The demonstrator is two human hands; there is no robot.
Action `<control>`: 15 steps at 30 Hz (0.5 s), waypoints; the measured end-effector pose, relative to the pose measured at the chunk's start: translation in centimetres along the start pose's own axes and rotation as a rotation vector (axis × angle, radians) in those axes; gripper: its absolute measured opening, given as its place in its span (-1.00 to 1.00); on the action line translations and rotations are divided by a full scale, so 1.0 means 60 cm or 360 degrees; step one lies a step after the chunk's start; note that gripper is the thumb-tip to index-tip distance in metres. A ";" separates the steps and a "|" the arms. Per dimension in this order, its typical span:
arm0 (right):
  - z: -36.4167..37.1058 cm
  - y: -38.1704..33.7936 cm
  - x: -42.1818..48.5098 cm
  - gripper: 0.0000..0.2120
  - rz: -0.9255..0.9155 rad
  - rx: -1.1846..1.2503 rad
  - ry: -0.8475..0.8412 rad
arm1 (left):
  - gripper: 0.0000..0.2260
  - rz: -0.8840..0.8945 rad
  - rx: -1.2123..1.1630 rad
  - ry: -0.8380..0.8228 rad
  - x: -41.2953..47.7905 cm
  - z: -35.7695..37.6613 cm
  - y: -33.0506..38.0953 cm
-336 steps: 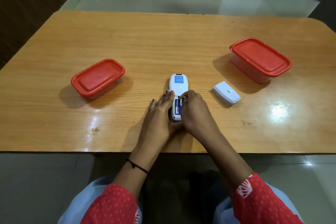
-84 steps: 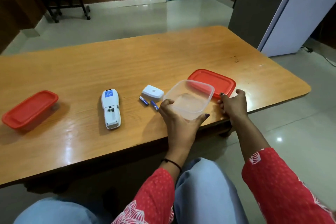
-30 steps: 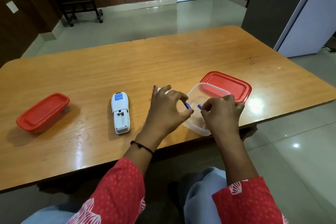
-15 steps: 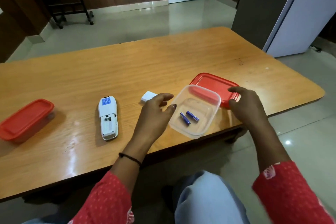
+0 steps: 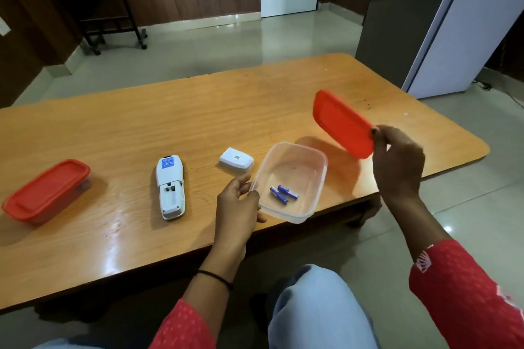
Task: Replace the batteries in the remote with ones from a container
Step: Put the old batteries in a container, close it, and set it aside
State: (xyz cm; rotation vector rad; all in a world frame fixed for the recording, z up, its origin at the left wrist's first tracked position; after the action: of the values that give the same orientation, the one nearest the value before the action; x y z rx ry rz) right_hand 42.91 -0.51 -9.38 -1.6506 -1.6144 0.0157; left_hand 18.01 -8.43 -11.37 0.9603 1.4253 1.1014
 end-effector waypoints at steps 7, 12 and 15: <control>-0.020 -0.060 -0.077 -0.88 0.1070 0.1818 -0.0230 | -0.54 -0.0080 -0.0296 -0.0186 -0.040 0.043 -0.003; -0.017 -0.074 -0.158 -0.83 0.1225 0.1871 -0.0404 | -0.66 -0.0111 -0.0289 -0.0191 -0.049 0.046 -0.005; -0.032 -0.078 -0.170 -0.83 0.1094 0.1656 -0.0439 | -0.67 -0.0112 -0.0280 -0.0187 -0.052 0.043 -0.006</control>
State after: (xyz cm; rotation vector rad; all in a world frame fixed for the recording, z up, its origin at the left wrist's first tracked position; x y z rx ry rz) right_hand 38.16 -10.77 -10.80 -1.2571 -0.8323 1.2491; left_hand 21.00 -11.17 -10.99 0.8296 1.2360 1.0812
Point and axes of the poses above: each hand's wrist, its own x-axis towards the middle knuckle, its own z-axis out of the palm, y = z × x, the point moved 2 cm from there along x, towards the middle knuckle, and after that the axes turned 11 degrees about -y, right-handed, at the moved point
